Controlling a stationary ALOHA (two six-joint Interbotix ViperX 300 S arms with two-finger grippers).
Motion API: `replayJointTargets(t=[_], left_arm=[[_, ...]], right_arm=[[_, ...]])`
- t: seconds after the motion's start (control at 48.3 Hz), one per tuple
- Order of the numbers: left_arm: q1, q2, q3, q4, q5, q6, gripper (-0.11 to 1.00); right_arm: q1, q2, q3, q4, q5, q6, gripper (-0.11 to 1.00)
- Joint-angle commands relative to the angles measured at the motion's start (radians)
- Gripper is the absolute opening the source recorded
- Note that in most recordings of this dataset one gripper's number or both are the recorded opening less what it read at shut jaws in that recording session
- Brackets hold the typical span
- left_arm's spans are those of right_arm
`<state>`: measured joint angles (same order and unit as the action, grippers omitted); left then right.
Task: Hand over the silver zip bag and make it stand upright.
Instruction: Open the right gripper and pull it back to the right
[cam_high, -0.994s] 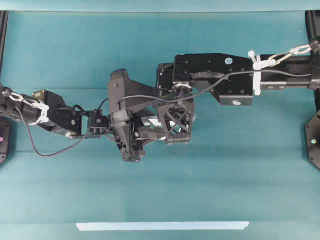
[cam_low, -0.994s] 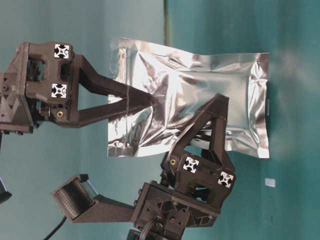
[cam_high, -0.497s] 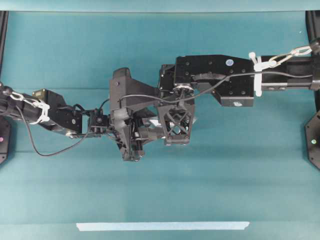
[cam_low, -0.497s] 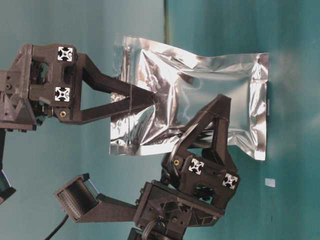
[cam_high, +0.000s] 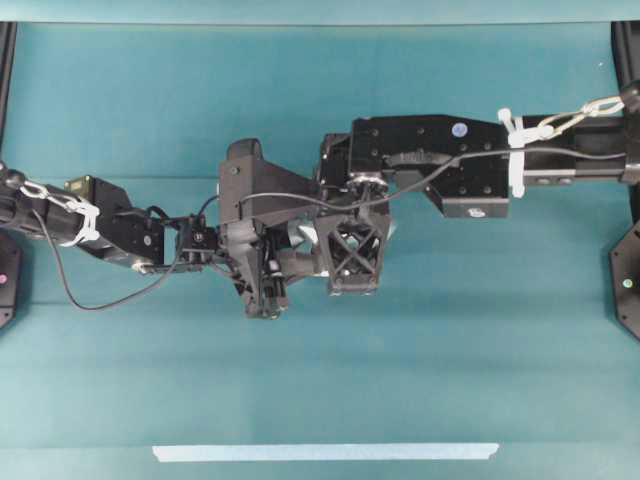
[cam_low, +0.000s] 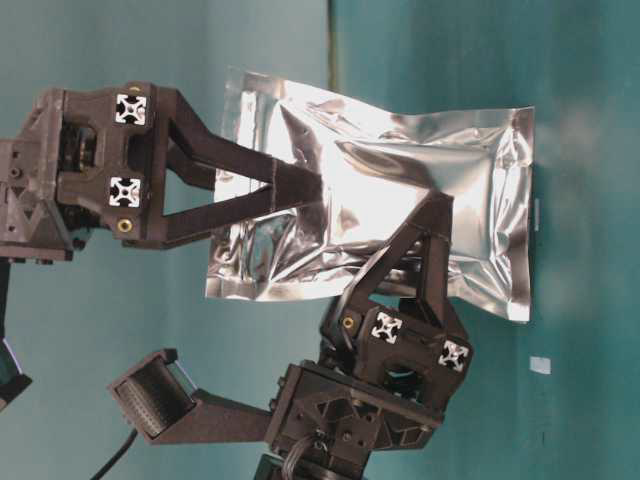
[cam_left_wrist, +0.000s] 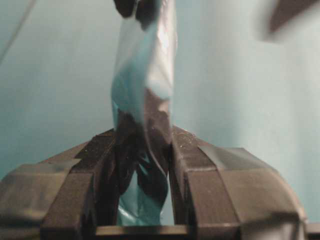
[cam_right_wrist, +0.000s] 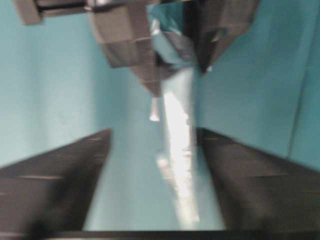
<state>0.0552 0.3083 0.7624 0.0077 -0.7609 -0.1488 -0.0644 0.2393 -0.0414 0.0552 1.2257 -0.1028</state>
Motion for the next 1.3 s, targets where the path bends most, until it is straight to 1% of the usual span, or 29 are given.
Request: replayJointTargets(t=[0.0,0.103,0.331,0.559,0.683,0.952,1.076,1.283], left_arm=[[-0.003,-0.006,0.000,0.000,-0.005,0.006,0.27],[-0.003,-0.006,0.011,0.000,-0.005,0.006,0.27],[-0.003,-0.008,0.021,0.000,-0.008,0.009,0.27],[-0.005,-0.008,0.018,0.000,-0.009,0.009,0.27],[-0.006,-0.008,0.018,-0.002,-0.009,0.025,0.27],[-0.008,-0.008,0.014,0.000,-0.011,0.037,0.27],[-0.009,-0.008,0.014,0.000,-0.009,0.040,0.27],[-0.008,-0.008,0.014,0.000,-0.005,0.061,0.27]], right_arm=[[0.005,-0.046,-0.006,0.002,-0.008,0.021,0.90],[0.005,-0.078,0.003,0.002,-0.029,0.046,0.86],[0.000,-0.175,0.055,0.002,-0.127,0.120,0.86],[-0.014,-0.267,0.187,0.000,-0.276,0.170,0.86],[-0.018,-0.330,0.270,0.000,-0.364,0.204,0.86],[-0.017,-0.448,0.445,0.000,-0.529,0.215,0.86],[-0.015,-0.492,0.495,0.000,-0.578,0.216,0.86],[-0.015,-0.548,0.549,0.002,-0.629,0.212,0.86]])
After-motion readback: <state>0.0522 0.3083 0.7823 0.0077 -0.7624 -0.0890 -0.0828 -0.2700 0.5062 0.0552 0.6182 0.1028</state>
